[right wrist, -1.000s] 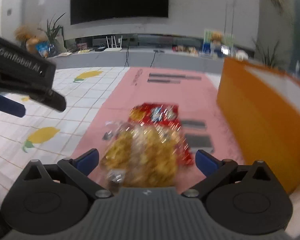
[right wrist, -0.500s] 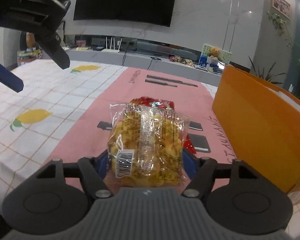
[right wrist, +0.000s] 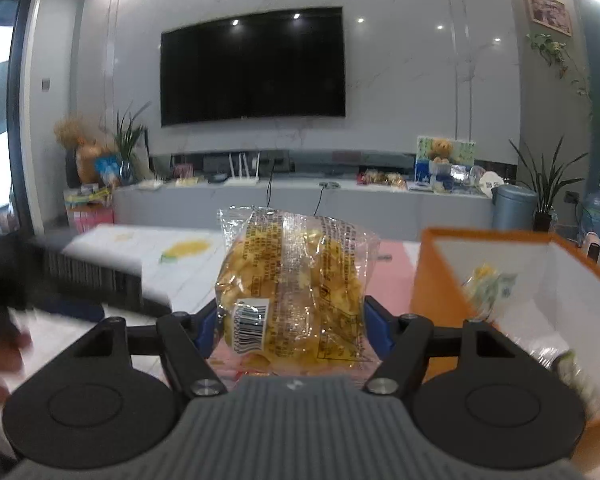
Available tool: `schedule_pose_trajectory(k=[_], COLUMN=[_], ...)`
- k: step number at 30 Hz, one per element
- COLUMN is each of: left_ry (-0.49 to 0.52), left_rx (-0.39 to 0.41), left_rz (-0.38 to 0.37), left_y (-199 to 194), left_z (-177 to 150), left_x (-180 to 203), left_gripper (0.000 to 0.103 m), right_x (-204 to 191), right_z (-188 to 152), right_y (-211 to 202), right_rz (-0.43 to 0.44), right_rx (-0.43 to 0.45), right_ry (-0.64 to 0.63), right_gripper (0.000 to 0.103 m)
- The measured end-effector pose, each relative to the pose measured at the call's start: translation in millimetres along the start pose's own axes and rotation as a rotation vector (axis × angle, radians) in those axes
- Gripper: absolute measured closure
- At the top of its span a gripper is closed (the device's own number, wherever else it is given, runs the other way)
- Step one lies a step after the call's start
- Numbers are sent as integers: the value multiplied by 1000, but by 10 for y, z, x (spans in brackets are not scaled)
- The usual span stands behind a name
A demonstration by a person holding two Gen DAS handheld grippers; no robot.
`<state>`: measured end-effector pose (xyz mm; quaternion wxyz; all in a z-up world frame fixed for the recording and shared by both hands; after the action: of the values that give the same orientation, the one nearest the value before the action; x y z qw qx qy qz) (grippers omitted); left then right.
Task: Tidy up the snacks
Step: 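Carry pastry pack toward box with right tool while left tool grasps red snack bag, then drop pastry pack into orange box with right tool while left tool lifts red bag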
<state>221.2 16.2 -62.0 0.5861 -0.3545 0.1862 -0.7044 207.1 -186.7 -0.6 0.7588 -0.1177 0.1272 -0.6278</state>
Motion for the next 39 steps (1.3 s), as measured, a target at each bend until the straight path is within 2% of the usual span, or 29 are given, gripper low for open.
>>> schedule_pose_trajectory(k=[4, 7, 10, 12, 16, 21, 27, 30, 31, 34, 36, 37, 39], left_ry=[81, 143, 178, 195, 223, 175, 248, 245, 228, 97, 86, 105, 130], left_rx=[-48, -81, -132, -131, -113, -136, -103, -118, -129, -135, -132, -137, -127], left_rz=[-26, -33, -17, 13, 87, 147, 244, 279, 294, 256, 250, 249, 246], left_y=[190, 364, 563, 673, 848, 1138, 1257, 1259, 1263, 1260, 1238, 1235, 1208], left_z=[-135, -235, -300, -266, -160, -157, -165, -166, -173, -184, -179, -188, -206], left_x=[343, 591, 743, 810, 850, 777, 769, 678, 630, 465, 438, 449, 475], left_gripper=[8, 8, 8, 8, 8, 8, 7, 18, 15, 8, 8, 10, 20], right_x=[238, 415, 533, 588, 623, 682, 731, 810, 841, 953, 996, 1002, 996], right_z=[166, 202, 193, 202, 226, 246, 288, 311, 320, 331, 324, 318, 308], right_y=[-106, -109, -109, -108, -132, -161, -204, -251, -266, -305, -303, -297, -276], right_rz=[-10, -28, -28, -29, -44, -47, -70, -95, -102, -117, -123, -127, -135], right_rx=[40, 35, 17, 14, 22, 25, 54, 70, 74, 78, 75, 73, 66], right_ry=[7, 65, 146, 186, 191, 190, 157, 144, 144, 181, 201, 206, 203], right_gripper=[34, 34, 34, 34, 34, 34, 34, 34, 34, 34, 34, 34, 34])
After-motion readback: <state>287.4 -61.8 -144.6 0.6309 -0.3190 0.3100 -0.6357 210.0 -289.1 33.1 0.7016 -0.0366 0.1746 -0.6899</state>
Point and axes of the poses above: each gripper's, at about its wrist camera, not at the fingertips, and y roughly the way its jaws point, x to its right, z to its top, the point moved 10 cm from there along y, roughly the way its jaws point, and after that the axes turned 1 degree about -y, right-handed, at the moved point
